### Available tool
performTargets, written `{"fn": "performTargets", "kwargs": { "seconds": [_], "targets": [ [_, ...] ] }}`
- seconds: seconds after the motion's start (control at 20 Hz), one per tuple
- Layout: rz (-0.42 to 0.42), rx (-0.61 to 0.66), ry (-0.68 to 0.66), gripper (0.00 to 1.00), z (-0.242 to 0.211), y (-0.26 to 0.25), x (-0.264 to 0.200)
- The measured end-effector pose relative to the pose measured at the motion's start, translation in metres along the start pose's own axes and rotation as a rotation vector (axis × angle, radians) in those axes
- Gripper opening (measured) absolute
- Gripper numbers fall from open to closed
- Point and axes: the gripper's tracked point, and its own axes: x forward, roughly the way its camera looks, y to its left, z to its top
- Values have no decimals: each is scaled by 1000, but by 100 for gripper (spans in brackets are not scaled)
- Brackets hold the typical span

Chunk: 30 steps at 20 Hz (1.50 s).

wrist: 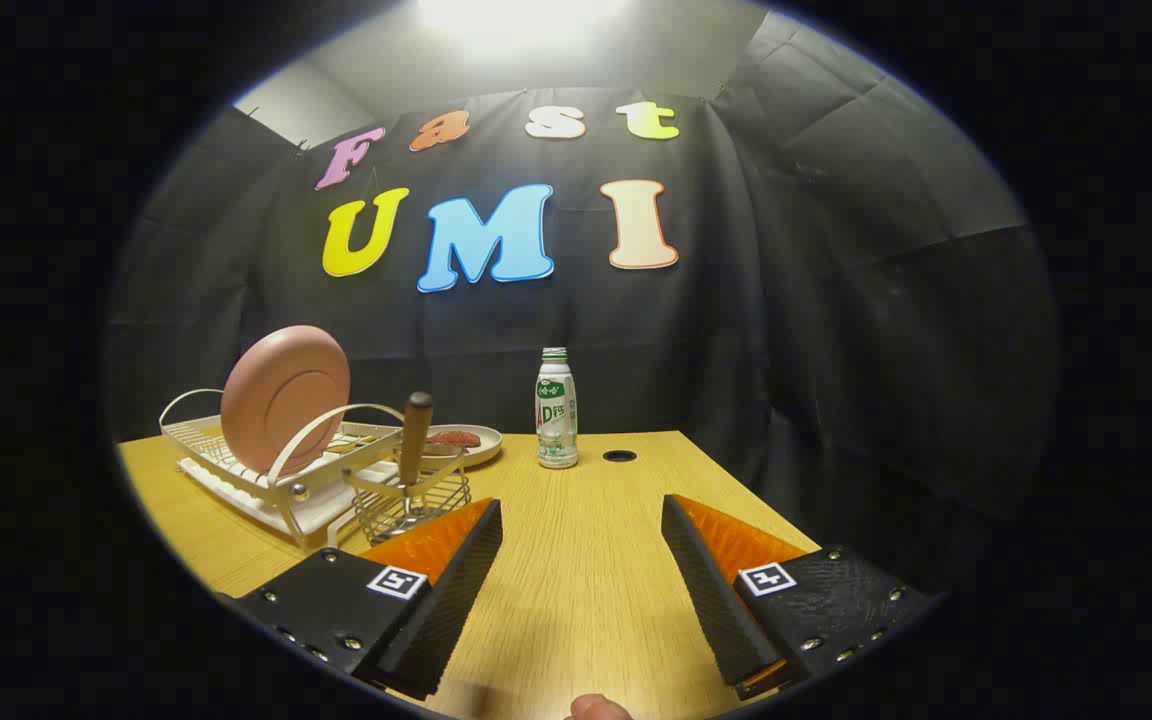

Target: Take the plate from the dish rack, then take the spoon from the basket and place it into the plate.

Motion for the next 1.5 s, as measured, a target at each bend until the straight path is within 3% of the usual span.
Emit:
{"fn": "performTargets", "kwargs": {
  "seconds": [0.2, 0.5, 0.9, 1.5],
  "targets": [
    [-27, 8, -50, 98, 34, -5, 22],
    [-52, -7, -36, 98, 110, -1, -10],
    [-85, -24, -27, 97, 181, 44, -52],
    [-81, -52, 26, 97, 239, 138, -29]
  ]
}}
